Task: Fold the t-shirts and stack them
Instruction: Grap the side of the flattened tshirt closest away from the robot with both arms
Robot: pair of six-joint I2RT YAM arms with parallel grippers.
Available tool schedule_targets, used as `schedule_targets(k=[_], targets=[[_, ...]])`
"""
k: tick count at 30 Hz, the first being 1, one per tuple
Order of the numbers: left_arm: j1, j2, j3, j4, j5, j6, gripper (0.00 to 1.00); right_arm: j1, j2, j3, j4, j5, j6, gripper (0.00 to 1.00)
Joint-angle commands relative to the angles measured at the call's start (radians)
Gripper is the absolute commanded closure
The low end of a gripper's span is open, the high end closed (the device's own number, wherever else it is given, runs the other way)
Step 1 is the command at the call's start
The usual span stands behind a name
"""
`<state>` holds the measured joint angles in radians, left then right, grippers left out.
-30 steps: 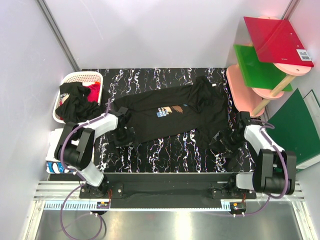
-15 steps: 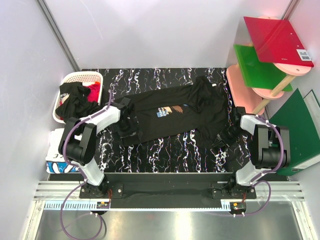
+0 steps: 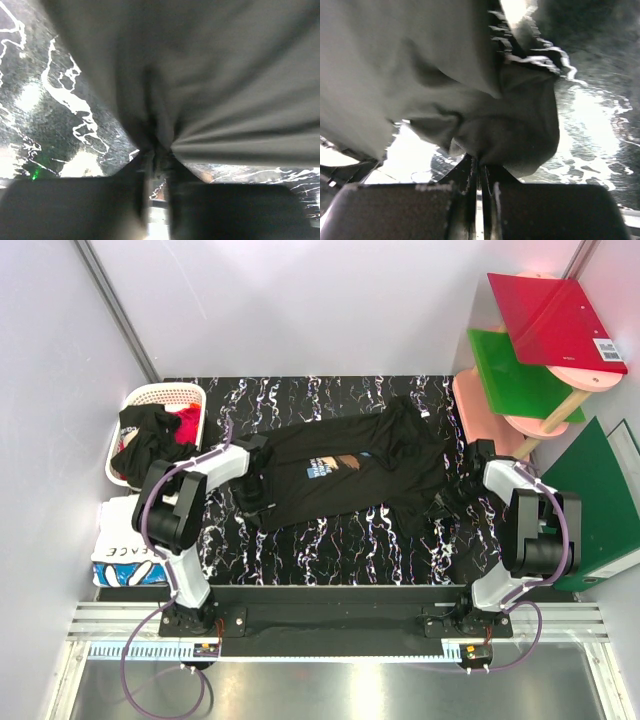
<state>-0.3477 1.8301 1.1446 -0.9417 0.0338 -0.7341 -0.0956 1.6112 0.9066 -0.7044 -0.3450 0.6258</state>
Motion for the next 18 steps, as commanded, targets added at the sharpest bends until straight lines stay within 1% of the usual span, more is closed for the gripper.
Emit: schedule_targets(k=[1, 3, 5, 10, 14, 18], targets=[[-0.005, 0.040, 0.041, 0.029, -0.025, 0.002, 1.00, -0.003, -0.033, 0.078, -0.026, -0.052, -0.006, 1.00], [-0.004, 0.008, 0.064, 0.001, -0.031, 0.005, 1.00, -0.003, -0.033, 0.104, -0.035, -0.060, -0.011, 1.00], [-0.004, -0.017, 0.089, -0.041, -0.080, 0.009, 1.00, -0.003, -0.043, 0.120, -0.040, -0.068, -0.015, 1.00], [0.004, -0.097, 0.170, -0.120, -0.107, 0.001, 1.00, -0.003, -0.089, 0.170, -0.041, -0.088, -0.043, 1.00], [0.016, -0.114, 0.234, -0.157, -0.109, -0.007, 1.00, -0.003, -0.096, 0.233, -0.037, -0.098, -0.069, 1.00], [0.041, -0.088, 0.290, -0.172, -0.115, -0.005, 1.00, -0.003, -0.053, 0.299, -0.007, -0.111, -0.077, 1.00]])
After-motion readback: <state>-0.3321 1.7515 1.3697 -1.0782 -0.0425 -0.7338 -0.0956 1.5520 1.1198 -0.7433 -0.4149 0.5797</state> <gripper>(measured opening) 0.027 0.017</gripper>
